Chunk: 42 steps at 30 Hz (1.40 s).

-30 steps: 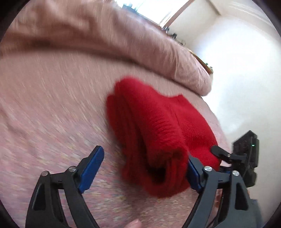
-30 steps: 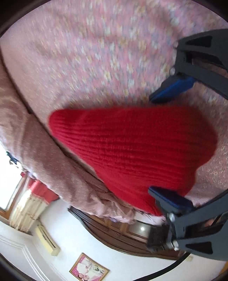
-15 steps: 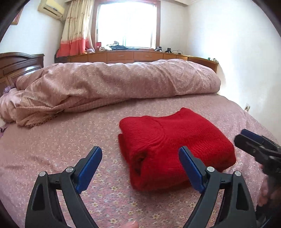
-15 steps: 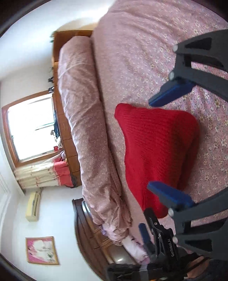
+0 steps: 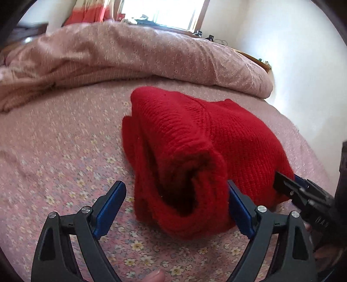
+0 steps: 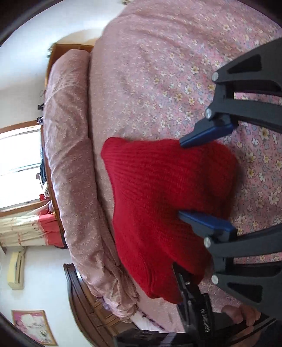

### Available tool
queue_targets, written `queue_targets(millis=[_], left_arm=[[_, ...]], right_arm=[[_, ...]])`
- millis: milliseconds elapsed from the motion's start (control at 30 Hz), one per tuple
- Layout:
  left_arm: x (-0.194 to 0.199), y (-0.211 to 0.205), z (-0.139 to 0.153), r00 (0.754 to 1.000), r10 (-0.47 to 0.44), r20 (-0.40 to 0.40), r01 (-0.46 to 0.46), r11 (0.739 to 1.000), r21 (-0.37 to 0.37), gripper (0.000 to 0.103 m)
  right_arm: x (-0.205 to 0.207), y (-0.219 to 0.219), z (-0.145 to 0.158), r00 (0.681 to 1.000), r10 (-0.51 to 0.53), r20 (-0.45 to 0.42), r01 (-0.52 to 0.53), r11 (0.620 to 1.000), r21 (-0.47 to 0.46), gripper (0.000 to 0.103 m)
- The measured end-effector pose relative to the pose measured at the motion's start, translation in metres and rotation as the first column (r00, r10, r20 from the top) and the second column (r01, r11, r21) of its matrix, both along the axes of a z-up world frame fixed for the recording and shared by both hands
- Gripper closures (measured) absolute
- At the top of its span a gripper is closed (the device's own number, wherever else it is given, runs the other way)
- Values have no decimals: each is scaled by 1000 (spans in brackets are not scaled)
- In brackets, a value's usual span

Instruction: Fold small clothes

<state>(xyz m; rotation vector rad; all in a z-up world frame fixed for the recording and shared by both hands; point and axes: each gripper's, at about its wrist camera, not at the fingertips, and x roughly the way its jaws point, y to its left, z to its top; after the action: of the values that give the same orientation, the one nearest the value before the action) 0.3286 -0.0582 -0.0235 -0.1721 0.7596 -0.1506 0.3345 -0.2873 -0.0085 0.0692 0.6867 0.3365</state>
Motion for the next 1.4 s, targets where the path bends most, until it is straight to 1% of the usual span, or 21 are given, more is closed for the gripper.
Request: queue_targets(millis=[67, 100, 167, 200, 267, 300, 333, 367, 433, 500, 567, 633, 700, 767, 800, 833, 900, 967, 1067, 1233, 1400], left_arm=[[-3, -3, 3, 1000, 3, 16, -3, 999, 36, 16], [-7, -4, 8, 999, 8, 31, -9, 999, 53, 16], [-13, -5, 16, 998, 20, 53, -24, 997, 71, 16], [-17, -5, 22, 997, 27, 69, -33, 996, 81, 16], [-25, -4, 34, 994, 34, 102, -44, 994, 99, 16], [-30, -5, 40, 992, 32, 120, -45, 993, 110, 16], [-33, -5, 45, 991, 27, 133, -43, 992, 119, 16], [-36, -6, 50, 989, 24, 144, -42, 991, 127, 16], [-46, -6, 60, 986, 16, 167, -39, 990, 134, 16], [-55, -5, 67, 983, 3, 183, -27, 992, 125, 16], [-64, -5, 68, 982, -17, 190, -4, 994, 109, 16], [-71, -5, 60, 982, -43, 183, 27, 996, 87, 13], [-73, -6, 42, 981, -57, 187, 42, 996, 83, 12], [-73, -7, 22, 979, -39, 198, 20, 995, 94, 12], [-71, -8, 10, 981, -33, 193, 12, 994, 107, 12], [-67, -9, 7, 985, -36, 166, 18, 994, 110, 12], [-65, -9, 9, 983, -37, 181, 19, 995, 100, 12], [-68, -12, 10, 979, -46, 196, 23, 993, 118, 11], [-68, -16, 11, 979, -43, 198, 16, 990, 137, 10], [-63, -15, 10, 982, -38, 186, 15, 992, 123, 7], [-64, -14, 9, 983, -30, 183, 9, 993, 115, 6]], right_arm=[[9, -11, -7, 998, -5, -59, 11, 995, 97, 26], [12, -20, -10, 996, -5, -94, 22, 982, 185, 24], [12, -28, -11, 994, -12, -106, 38, 968, 247, 20], [10, -28, -6, 996, -18, -92, 40, 968, 248, 20], [0, -25, 10, 999, -23, -27, 28, 978, 209, 19], [-7, -23, 21, 999, -23, 28, 17, 983, 185, 16], [-15, -21, 31, 996, -22, 85, 7, 986, 168, 12], [-25, -19, 41, 988, -18, 152, -5, 989, 146, 1], [-42, -15, 54, 967, -14, 254, -11, 995, 98, 0], [-55, -10, 61, 950, 0, 312, -16, 999, 50, 0], [-62, -6, 61, 953, 22, 302, -30, 999, 24, 0], [-70, -6, 52, 965, 14, 263, -19, 1000, 16, 0], [-77, -5, 36, 972, -11, 234, 20, 999, -34, 0], [-80, -4, 16, 975, -42, 220, 67, 992, -104, 0], [-76, -6, 11, 981, -49, 188, 69, 992, -104, 0], [-72, -9, 10, 983, -62, 172, 78, 993, -92, 0], [-72, -14, 10, 984, -74, 164, 87, 994, -72, 0], [-72, -16, 11, 983, -75, 170, 86, 994, -59, 0], [-71, -9, 10, 984, -62, 168, 79, 992, -95, 0], [-79, 2, 8, 982, -40, 187, 70, 986, -152, 0], [-82, 1, 10, 980, -37, 194, 66, 987, -147, 0]])
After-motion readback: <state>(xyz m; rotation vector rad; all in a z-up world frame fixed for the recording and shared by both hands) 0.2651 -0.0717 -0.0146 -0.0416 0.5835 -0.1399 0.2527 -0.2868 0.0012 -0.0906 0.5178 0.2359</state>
